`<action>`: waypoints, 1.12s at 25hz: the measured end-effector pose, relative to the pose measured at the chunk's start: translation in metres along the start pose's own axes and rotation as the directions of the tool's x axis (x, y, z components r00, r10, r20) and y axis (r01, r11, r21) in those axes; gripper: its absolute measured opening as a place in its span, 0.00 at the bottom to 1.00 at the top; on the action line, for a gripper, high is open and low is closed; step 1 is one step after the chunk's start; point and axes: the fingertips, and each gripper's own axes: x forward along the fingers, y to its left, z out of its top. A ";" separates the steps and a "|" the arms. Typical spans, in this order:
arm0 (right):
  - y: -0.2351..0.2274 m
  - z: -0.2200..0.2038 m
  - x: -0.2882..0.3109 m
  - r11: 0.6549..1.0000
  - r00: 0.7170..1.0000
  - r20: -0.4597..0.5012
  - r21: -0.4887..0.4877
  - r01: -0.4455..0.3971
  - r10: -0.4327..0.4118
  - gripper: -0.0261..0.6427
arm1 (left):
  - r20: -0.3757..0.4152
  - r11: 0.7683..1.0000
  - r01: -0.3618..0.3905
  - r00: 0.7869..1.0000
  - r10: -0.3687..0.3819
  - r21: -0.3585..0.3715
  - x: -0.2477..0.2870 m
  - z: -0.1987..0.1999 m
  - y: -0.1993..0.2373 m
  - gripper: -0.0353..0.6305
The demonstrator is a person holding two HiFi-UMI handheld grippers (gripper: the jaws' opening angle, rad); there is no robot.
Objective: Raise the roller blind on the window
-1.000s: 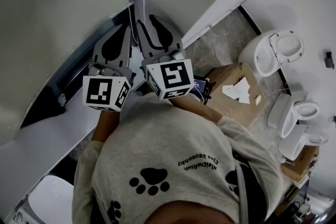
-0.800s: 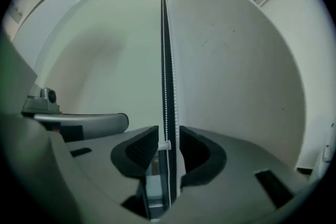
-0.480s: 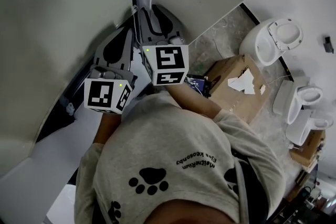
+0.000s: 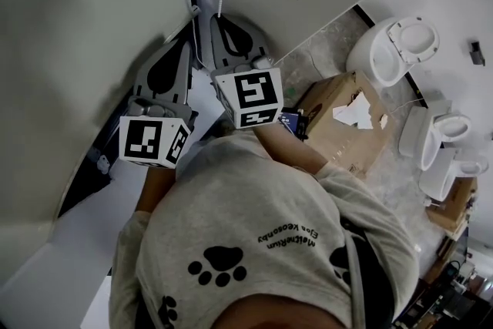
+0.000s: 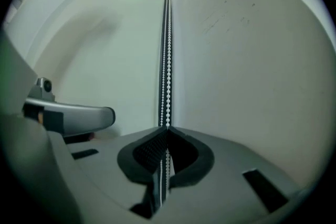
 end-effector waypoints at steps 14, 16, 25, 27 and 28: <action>0.024 -0.031 -0.012 0.990 0.990 -0.039 0.000 -0.139 0.139 0.05 | 0.003 0.999 0.041 0.999 -0.041 -0.030 0.004 -0.013 -0.003 0.06; 0.027 -0.047 -0.012 0.988 0.985 -0.077 0.001 -0.153 0.152 0.05 | 0.009 0.998 0.056 0.998 -0.056 -0.027 0.003 -0.010 -0.007 0.06; 0.039 -0.129 -0.010 0.980 0.953 -0.231 0.016 -0.199 0.197 0.05 | -0.043 0.997 0.083 0.996 -0.083 -0.001 0.009 -0.020 -0.014 0.06; 0.042 -0.141 -0.010 0.978 0.945 -0.254 0.019 -0.208 0.206 0.05 | -0.046 0.996 0.084 0.995 -0.083 0.004 0.009 -0.020 -0.015 0.06; 0.043 -0.146 -0.010 0.977 0.941 -0.265 0.020 -0.212 0.210 0.05 | -0.049 0.996 0.085 0.995 -0.084 0.008 0.010 -0.020 -0.015 0.06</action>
